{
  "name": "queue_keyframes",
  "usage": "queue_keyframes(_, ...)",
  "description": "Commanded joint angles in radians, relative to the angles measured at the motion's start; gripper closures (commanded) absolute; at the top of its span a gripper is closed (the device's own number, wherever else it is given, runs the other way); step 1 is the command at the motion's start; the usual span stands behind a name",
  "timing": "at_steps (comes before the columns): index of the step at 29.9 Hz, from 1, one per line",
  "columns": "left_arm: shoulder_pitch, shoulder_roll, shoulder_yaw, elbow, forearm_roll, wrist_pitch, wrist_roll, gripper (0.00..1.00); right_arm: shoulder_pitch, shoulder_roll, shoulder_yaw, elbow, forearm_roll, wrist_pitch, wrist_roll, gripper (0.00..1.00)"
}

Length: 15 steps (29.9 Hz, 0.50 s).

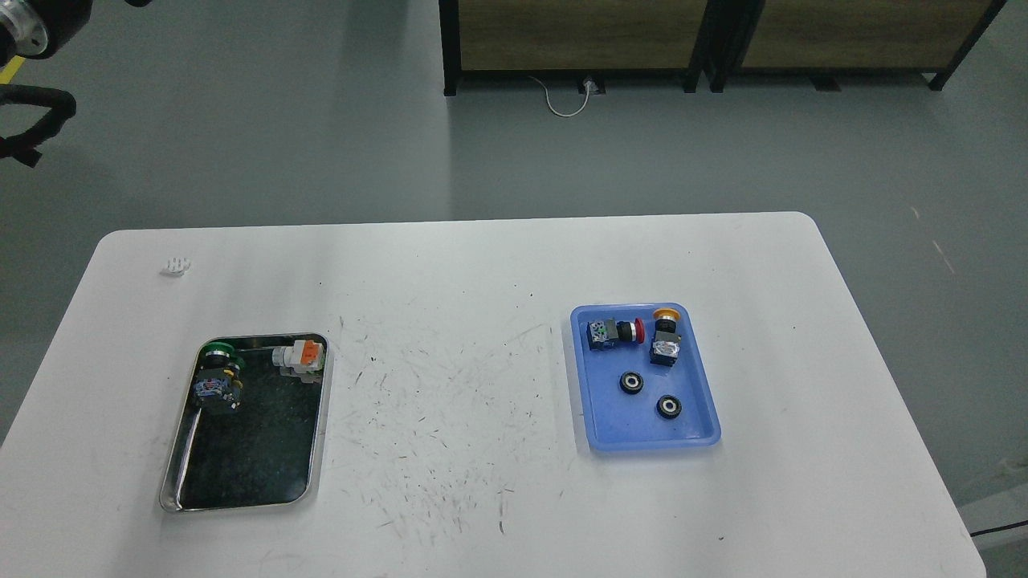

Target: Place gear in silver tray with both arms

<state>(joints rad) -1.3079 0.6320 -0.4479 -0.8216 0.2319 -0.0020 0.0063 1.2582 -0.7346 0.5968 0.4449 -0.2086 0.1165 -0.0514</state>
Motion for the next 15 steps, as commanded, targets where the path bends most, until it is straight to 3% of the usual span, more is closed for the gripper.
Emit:
queue_keyframes(1, -0.001, 0.000, 0.000, 0.001, 0.000, 0.000, 0.006, 0.01, 0.000, 0.003, 0.000, -0.002, 0.000, 0.000, 0.010, 0.00)
queue_keyframes(3, 0.001, 0.000, 0.002, 0.001, 0.000, -0.003, -0.002, 0.01, 0.000, 0.004, 0.000, -0.006, 0.000, 0.000, 0.018, 0.00)
queue_keyframes(4, 0.001, 0.000, 0.000, 0.001, 0.000, -0.003, 0.015, 0.01, -0.002, 0.006, 0.000, -0.009, 0.000, 0.000, 0.036, 0.00)
queue_keyframes(6, -0.004, -0.001, -0.005, 0.002, -0.008, -0.003, 0.021, 0.01, -0.006, 0.011, -0.003, -0.017, 0.000, 0.000, 0.108, 0.00)
queue_keyframes(8, -0.010, -0.001, -0.012, 0.004, -0.025, -0.001, 0.021, 0.01, -0.008, 0.014, -0.015, -0.014, 0.000, 0.000, 0.140, 0.00)
queue_keyframes(13, -0.024, 0.011, -0.037, 0.016, -0.105, -0.007, 0.021, 0.01, 0.015, 0.021, -0.054, -0.006, 0.000, -0.018, 0.130, 0.00)
queue_keyframes(15, -0.024, 0.018, -0.035, 0.015, -0.105, -0.018, 0.020, 0.01, 0.021, 0.021, -0.054, 0.006, -0.002, -0.020, 0.098, 0.00)
